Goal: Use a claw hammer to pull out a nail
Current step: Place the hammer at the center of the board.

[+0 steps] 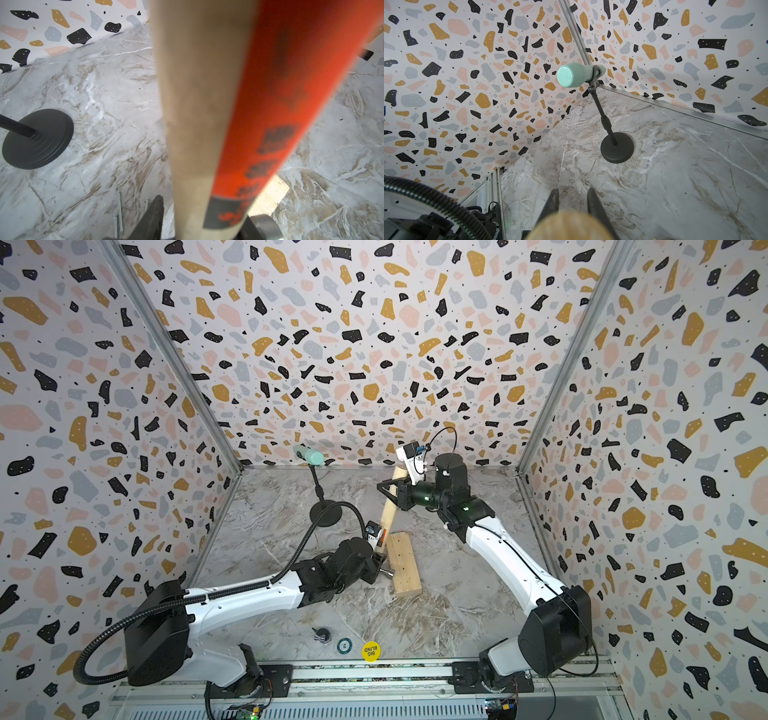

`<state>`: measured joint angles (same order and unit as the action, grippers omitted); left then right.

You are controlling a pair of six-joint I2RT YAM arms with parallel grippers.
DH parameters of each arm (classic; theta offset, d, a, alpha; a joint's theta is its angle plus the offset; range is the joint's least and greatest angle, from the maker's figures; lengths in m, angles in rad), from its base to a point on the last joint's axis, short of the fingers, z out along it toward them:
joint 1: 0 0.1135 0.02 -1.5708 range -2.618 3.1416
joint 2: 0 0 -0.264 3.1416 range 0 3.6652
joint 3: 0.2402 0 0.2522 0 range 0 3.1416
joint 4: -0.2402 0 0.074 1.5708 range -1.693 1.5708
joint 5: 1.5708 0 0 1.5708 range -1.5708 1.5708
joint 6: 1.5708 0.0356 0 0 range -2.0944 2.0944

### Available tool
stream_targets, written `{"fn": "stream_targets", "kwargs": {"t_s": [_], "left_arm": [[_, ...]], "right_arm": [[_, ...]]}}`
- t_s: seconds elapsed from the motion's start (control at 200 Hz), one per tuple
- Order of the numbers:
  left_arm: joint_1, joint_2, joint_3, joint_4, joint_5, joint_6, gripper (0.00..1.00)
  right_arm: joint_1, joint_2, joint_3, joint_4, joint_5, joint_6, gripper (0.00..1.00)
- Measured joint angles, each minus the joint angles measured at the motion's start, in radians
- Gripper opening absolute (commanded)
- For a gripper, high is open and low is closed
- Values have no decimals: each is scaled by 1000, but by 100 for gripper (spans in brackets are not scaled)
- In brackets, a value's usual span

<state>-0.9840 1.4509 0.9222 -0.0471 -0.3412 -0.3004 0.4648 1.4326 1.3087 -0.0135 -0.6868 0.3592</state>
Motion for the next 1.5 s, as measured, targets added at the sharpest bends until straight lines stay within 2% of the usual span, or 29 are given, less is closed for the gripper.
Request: {"fn": "stream_targets", "kwargs": {"t_s": [0.546, 0.816, 0.981, 1.011, 1.297, 1.502], "left_arm": [[-1, -10, -7, 11, 2, 11, 33], [-5, -10, -7, 4, 2, 24, 19], [-5, -10, -7, 1, 2, 23, 0], [-5, -10, -7, 0, 2, 23, 0], [-6, -10, -7, -2, 1, 17, 0], [-6, -18, -8, -7, -2, 16, 0]], "right_arm": [[0, 1, -8, 29, -21, 13, 0], [2, 3, -12, 29, -21, 16, 0], [5, 5, -12, 29, -20, 17, 0], [5, 5, -12, 29, -20, 17, 0], [6, 6, -12, 29, -20, 18, 25], [8, 6, -12, 35, -29, 60, 30]]}}
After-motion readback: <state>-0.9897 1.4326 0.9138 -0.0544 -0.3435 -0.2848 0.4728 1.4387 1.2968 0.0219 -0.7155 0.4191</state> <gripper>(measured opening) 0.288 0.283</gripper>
